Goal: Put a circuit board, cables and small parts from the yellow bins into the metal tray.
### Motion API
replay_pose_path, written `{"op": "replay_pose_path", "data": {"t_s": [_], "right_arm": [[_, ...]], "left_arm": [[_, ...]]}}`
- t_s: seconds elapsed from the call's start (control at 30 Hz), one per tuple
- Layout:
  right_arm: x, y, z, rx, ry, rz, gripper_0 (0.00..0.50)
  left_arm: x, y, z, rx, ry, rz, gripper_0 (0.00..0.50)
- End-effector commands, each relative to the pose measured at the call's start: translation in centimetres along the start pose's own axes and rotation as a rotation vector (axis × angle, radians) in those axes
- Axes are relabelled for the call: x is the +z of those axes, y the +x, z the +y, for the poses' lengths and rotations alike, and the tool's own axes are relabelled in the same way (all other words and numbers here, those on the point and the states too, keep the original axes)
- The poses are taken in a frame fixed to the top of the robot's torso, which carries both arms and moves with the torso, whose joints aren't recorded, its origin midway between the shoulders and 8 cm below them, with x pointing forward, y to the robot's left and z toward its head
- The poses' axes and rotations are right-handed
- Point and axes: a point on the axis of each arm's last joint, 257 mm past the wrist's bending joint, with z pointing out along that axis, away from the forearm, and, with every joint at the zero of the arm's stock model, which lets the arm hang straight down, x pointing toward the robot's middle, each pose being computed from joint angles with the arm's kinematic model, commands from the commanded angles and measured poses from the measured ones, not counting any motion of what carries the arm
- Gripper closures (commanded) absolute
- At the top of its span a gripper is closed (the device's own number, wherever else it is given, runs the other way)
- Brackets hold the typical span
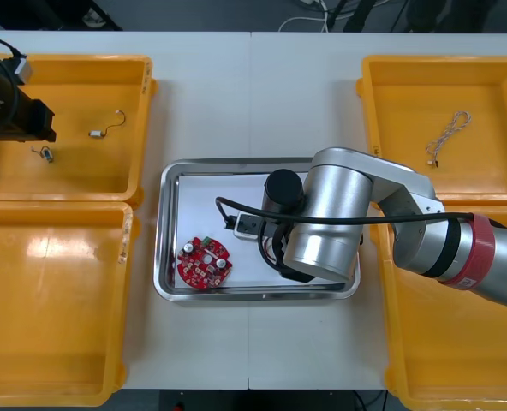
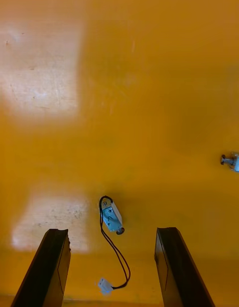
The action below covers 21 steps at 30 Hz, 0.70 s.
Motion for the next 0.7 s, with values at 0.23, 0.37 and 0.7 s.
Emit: {"op": "replay_pose_path", "data": {"t_s": [0.23,0.37,0.7], "right_arm": [[-4.6,-0.2,-2.1,0.072,-0.070,-0.019,0.000],[-7.0,0.4,-3.7,0.122,-0.099,-0.013,0.000],[-12.7,0.0,-9.4,0.247,-0.063,-0.094,0.000]], "left_arm": [[-1.1,-2.7,1.1,0.149,-0.035,-0.059,0.000],[-0.4,-2.3,1.0,0.145,-0.028,-0.064,0.000],[1.2,-1.3,1.0,0.146,-0.021,-0.069,0.000]]}}
